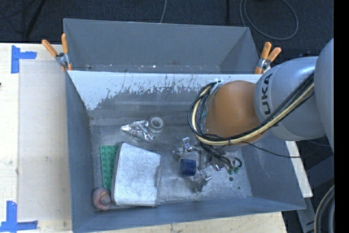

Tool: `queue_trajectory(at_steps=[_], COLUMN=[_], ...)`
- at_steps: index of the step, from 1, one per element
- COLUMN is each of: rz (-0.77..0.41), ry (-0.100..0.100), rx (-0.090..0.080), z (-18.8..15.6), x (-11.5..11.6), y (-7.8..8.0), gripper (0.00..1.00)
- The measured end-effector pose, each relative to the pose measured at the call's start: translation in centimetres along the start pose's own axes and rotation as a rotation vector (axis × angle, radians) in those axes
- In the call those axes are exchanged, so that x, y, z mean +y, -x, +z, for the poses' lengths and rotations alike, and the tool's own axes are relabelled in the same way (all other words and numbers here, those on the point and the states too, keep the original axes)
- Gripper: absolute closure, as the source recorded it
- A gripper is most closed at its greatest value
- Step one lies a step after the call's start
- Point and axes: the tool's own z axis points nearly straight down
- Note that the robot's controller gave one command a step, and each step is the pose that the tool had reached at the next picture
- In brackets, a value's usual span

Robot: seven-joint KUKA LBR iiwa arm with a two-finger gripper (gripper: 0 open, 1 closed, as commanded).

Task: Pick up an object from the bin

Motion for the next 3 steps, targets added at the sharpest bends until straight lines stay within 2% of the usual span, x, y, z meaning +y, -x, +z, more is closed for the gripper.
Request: queue_trajectory(at_steps=[1,2,3], rz=[-0.002,-0.049,-0.452], ry=[-0.002,-0.005,-0.003], rx=[0.001,-0.008,-0.002], z=[-0.2,-12.8,-17.2], x=[0.0,-0.4,-1.0], y=[0.0,-0.2,-4.7], gripper=[1.00,1.00,1.00])
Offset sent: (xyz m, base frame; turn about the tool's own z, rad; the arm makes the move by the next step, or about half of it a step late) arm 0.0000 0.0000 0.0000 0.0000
